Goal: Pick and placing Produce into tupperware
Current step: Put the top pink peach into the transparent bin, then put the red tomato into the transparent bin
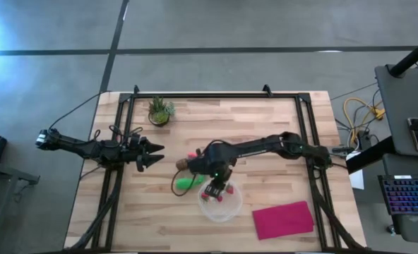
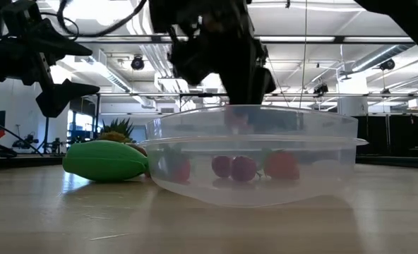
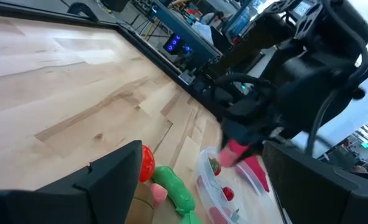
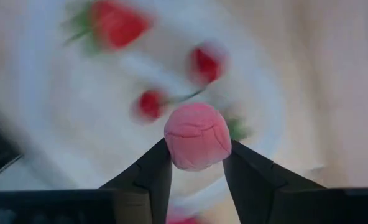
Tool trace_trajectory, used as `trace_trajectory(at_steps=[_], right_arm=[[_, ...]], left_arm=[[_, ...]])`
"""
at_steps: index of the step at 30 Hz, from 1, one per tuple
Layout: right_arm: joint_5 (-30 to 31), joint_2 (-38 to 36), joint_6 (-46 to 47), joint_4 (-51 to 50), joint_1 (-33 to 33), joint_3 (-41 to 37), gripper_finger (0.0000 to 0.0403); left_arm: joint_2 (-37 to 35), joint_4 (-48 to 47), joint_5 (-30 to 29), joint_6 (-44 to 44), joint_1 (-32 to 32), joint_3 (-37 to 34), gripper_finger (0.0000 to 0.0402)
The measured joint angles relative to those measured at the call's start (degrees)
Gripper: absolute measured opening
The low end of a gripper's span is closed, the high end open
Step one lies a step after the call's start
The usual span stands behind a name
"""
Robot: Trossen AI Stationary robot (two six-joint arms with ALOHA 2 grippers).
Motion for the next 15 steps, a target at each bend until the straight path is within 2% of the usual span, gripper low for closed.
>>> trace_trajectory(at_steps=[2, 10, 12, 15], right_arm=[[3.34, 0.31, -0.04, 0.01, 0.37, 0.0, 0.0144], [4.2, 0.31, 0.57, -0.12, 0.49, 0.53, 0.0226], [4.79, 0.2, 0.76, 0.01, -0.09, 2.2, 0.0244], [10.0, 0.08, -0.55, 0.56, -1.76, 7.1, 0.026]], left_arm=[[0.06, -0.04, -0.01, 0.0, 0.0, 0.0, 0.032], [0.06, -0.04, 0.0, 0.0, 0.0, 0.0, 0.032], [0.04, -0.02, -0.02, 0.0, 0.0, 0.0, 0.032], [0.02, -0.02, -0.01, 0.0, 0.0, 0.0, 0.032]])
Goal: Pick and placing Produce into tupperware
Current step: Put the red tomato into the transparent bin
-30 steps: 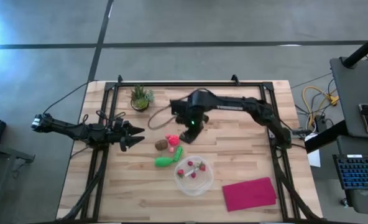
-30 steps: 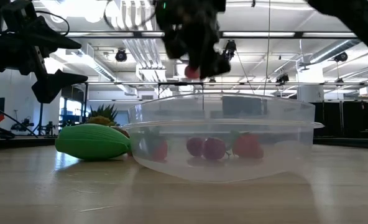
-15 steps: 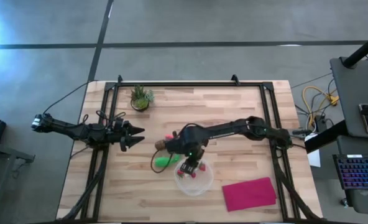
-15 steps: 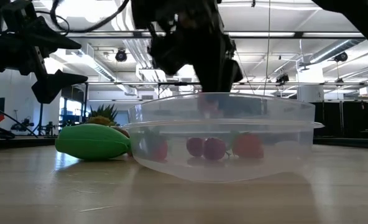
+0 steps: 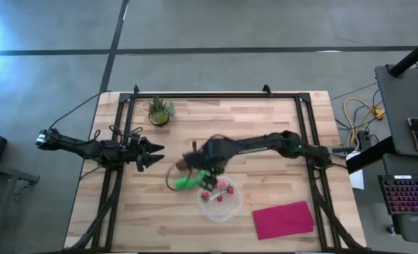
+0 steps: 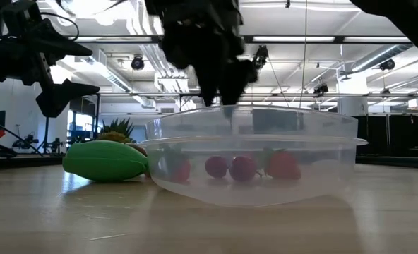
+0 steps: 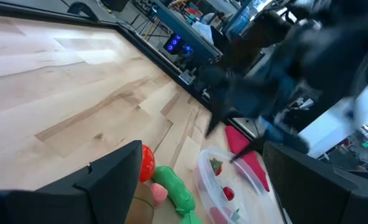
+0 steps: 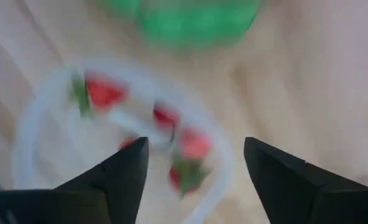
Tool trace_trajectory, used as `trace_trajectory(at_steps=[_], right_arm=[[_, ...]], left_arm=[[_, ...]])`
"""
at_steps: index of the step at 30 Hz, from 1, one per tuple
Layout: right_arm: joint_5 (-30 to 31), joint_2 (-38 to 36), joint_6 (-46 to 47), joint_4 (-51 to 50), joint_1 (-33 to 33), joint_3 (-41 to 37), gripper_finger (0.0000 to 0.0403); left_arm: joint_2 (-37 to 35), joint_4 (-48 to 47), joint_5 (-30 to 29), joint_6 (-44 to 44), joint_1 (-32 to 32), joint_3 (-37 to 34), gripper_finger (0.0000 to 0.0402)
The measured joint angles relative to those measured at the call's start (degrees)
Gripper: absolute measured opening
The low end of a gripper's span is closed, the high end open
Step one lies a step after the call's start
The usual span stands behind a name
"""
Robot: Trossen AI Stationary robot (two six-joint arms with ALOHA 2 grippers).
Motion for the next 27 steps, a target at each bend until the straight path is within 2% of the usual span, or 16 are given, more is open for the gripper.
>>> trace_trajectory(at_steps=[3, 9, 19, 27], right_arm=[[3.22, -0.09, -5.86, 2.27, -2.51, 4.08, 0.0267], [6.93, 2.36, -23.79, 9.0, -4.01, 4.23, 0.0283], [10.51, 8.19, -31.24, 10.81, -4.59, 4.03, 0.0315], [10.59, 9.89, -31.44, 16.25, -6.27, 3.23, 0.0313]], left_arm=[[0.04, -0.01, 0.01, 0.01, -0.01, 0.0, 0.032], [0.05, 0.06, -0.01, 0.0, 0.0, 0.0, 0.032], [-0.02, -0.06, 0.0, 0.01, 0.0, 0.02, 0.032], [-0.02, 0.08, -0.08, 0.0, 0.0, 0.02, 0.032]])
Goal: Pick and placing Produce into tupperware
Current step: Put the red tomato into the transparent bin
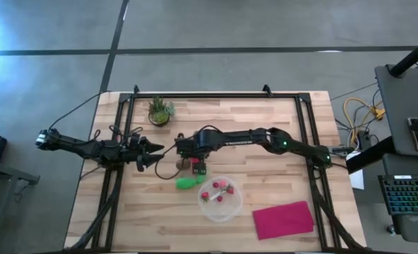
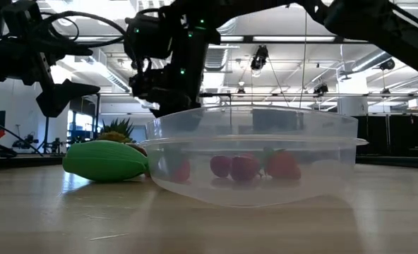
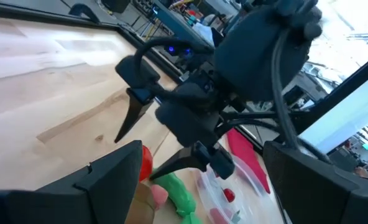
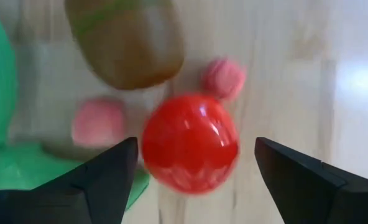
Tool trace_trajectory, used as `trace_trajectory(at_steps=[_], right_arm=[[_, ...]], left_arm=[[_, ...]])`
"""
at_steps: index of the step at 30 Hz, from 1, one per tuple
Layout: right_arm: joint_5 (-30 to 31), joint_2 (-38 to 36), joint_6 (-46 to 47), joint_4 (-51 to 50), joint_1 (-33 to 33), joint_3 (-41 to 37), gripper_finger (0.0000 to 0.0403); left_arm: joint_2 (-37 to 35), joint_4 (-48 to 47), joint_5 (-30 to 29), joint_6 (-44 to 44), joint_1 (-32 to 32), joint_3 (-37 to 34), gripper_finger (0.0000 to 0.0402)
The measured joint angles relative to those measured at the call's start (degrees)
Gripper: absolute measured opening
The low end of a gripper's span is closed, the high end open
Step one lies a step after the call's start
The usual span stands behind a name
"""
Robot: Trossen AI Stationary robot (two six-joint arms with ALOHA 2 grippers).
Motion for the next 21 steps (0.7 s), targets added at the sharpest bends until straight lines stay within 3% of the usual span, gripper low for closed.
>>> trace_trajectory(at_steps=[21], right_arm=[[-0.11, -0.1, -0.39, 4.85, -0.74, -4.36, 0.0262]], left_arm=[[0.07, -0.08, 0.06, 0.02, 0.0, 0.0, 0.032]])
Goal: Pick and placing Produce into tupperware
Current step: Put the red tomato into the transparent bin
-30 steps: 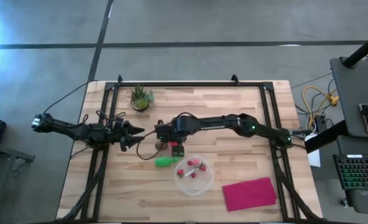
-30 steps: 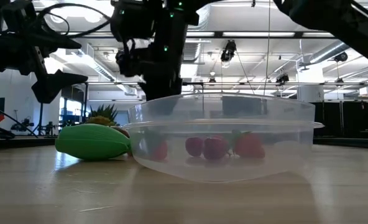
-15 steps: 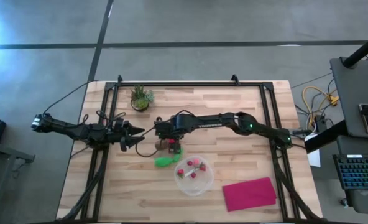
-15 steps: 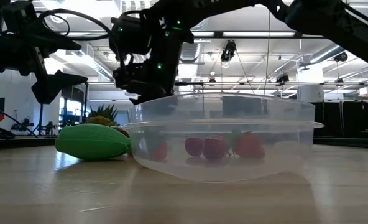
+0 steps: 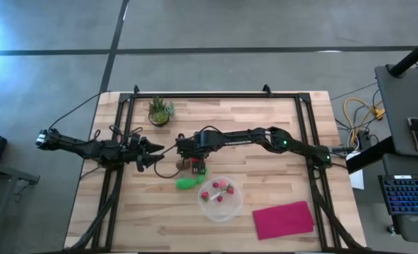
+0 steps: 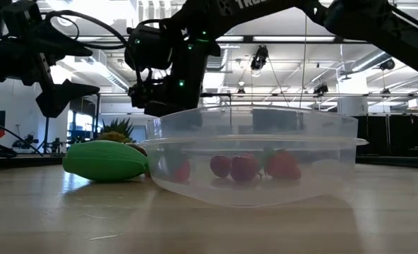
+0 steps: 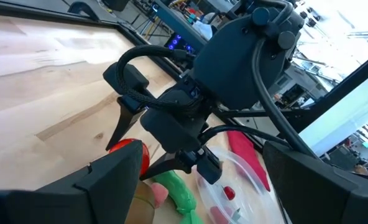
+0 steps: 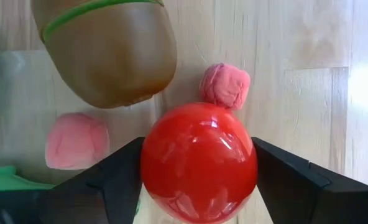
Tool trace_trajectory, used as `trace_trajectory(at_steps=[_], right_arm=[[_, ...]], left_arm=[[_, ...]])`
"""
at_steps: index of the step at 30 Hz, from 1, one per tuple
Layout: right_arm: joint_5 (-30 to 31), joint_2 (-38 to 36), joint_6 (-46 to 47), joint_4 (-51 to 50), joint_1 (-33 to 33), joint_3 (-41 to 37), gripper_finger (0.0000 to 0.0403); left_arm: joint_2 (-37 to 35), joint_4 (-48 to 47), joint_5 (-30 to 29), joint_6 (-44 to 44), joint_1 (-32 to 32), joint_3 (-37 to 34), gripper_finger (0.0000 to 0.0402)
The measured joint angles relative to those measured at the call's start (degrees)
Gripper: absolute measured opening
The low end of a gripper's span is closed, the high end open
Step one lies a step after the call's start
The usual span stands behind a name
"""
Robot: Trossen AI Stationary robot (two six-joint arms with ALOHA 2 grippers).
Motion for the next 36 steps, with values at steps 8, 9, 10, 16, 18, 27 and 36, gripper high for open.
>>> trace_trajectory(at_steps=[8, 9, 10, 16, 18, 27, 36], right_arm=[[-0.02, -0.93, -0.41, -8.74, 0.04, 3.52, 0.0255], [-0.09, -1.29, -0.16, -10.76, 0.17, 4.5, 0.0258], [-0.45, -1.8, 0.31, -12.47, 0.31, 5.58, 0.026], [-6.41, -11.06, 4.44, -18.02, 2.17, 6.82, 0.0262], [-7.39, -14.46, 6.06, -21.05, 3.48, 6.79, 0.0261], [-7.58, -19.64, 17.69, -23.83, 12.83, -1.32, 0.0266], [-7.91, -20.07, 28.69, -9.94, 18.98, -16.2, 0.0264]], left_arm=[[-0.01, 0.04, 0.02, -0.02, 0.0, -0.01, 0.032], [-0.09, 0.02, 0.03, -0.02, 0.0, 0.0, 0.032], [-0.1, 0.1, 0.02, -0.02, 0.0, 0.0, 0.032], [-0.07, 0.03, 0.04, 0.0, 0.0, 0.0, 0.032], [-0.04, 0.05, 0.02, -0.02, 0.0, -0.01, 0.032], [-0.08, 0.0, 0.03, -0.01, -0.01, -0.02, 0.032], [-0.04, 0.08, 0.02, -0.01, 0.0, 0.0, 0.032]])
